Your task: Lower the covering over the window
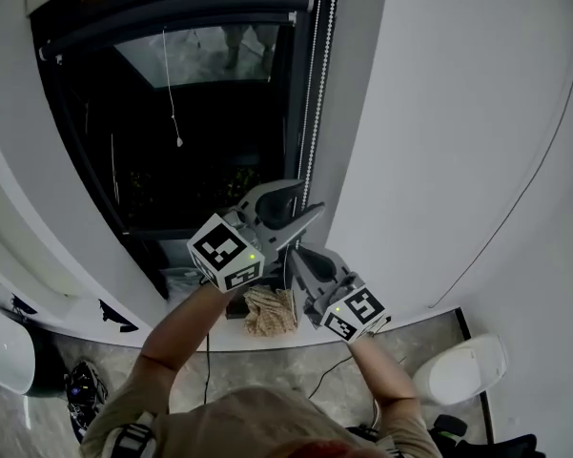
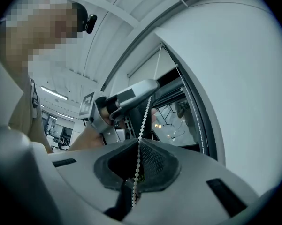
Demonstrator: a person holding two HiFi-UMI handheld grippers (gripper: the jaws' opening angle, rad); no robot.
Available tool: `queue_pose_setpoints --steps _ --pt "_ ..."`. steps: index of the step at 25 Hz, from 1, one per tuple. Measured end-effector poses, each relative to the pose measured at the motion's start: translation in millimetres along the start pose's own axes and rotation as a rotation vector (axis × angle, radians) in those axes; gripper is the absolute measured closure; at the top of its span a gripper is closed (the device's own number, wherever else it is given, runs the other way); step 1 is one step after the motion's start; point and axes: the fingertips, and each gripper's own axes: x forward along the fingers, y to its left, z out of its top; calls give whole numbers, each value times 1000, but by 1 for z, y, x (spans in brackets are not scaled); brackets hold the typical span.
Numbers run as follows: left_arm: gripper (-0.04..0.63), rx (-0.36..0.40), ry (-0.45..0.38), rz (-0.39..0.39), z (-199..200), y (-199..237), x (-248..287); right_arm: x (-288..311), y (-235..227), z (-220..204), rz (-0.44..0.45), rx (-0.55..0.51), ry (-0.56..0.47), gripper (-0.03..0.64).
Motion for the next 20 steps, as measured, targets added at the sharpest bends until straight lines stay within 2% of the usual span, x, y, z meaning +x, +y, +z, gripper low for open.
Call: queue_pose_setpoints --steps 1,5,9,16,18,20 --pt "504 -14 -3 6 -1 1 1 -2 -1 1 1 7 -7 601" --pt "549 -98 -30 4 -1 0 2 -10 -6 4 5 23 -33 601" --pt "568 -129 -37 20 2 2 0 -12 -6 8 13 11 -71 601" --pt "571 -85 -28 93 1 15 -16 -18 -1 7 48 -47 -95 598" --pt "572 -91 -32 109 1 22 -23 -23 -2 12 40 -60 -132 508" --pt "572 -99 -39 118 1 26 -28 -28 -6 19 26 -65 -157 474"
